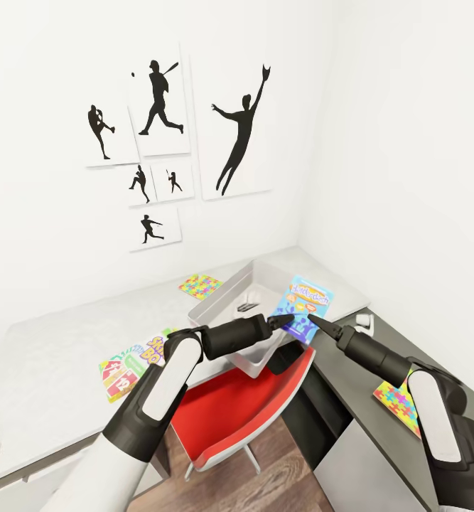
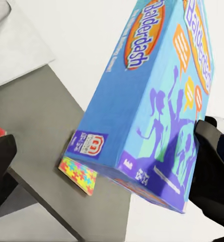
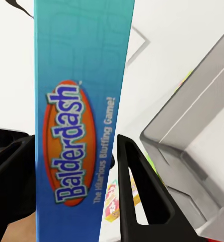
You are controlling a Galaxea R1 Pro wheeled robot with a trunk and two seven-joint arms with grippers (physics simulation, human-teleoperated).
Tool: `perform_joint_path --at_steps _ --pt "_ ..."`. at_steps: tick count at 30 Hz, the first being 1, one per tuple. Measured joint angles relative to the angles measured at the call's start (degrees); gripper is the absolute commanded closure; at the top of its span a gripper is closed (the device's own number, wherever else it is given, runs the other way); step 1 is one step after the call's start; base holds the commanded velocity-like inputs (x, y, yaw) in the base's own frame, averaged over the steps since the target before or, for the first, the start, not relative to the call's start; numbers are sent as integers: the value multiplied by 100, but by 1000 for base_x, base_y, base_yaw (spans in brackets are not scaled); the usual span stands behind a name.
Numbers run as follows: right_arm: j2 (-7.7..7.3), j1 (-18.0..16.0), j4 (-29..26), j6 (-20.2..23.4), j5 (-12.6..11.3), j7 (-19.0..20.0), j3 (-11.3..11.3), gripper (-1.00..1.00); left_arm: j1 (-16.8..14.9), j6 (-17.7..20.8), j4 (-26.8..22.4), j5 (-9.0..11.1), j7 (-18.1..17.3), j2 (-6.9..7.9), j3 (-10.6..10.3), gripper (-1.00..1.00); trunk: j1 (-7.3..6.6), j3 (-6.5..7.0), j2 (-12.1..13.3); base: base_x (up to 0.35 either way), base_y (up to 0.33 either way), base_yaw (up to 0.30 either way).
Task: Put all the toys in the child's room - the three board games (two on the bed and one on the table), the two jigsaw puzzles on the table, and the tennis ball on the table - inside the toy box on the table in the child's room.
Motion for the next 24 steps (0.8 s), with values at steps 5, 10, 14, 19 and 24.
perform_joint_path --at_steps 5,10,14,19,24 --pt "-36 -168 331 198 10 -119 -34 100 25 -93 176 181 311 18 89 -100 0 0 1 0 0 0" --pt "-156 -648 784 446 29 -617 -152 100 18 -63 214 526 983 63 518 -100 0 1 1 0 0 0" --pt "-277 -1093 1322 578 9 -1111 -294 100 1 97 198 765 1687 88 882 -100 0 1 1 0 0 0" --pt "-318 -1794 1962 680 -69 -1542 -372 100 4 292 -101 937 2331 152 1398 -100 0 1 0 0 0 0" --pt "-267 -2206 2273 714 -71 -1738 -374 100 28 425 -550 1024 2559 184 1681 -100 0 1 0 0 0 0"
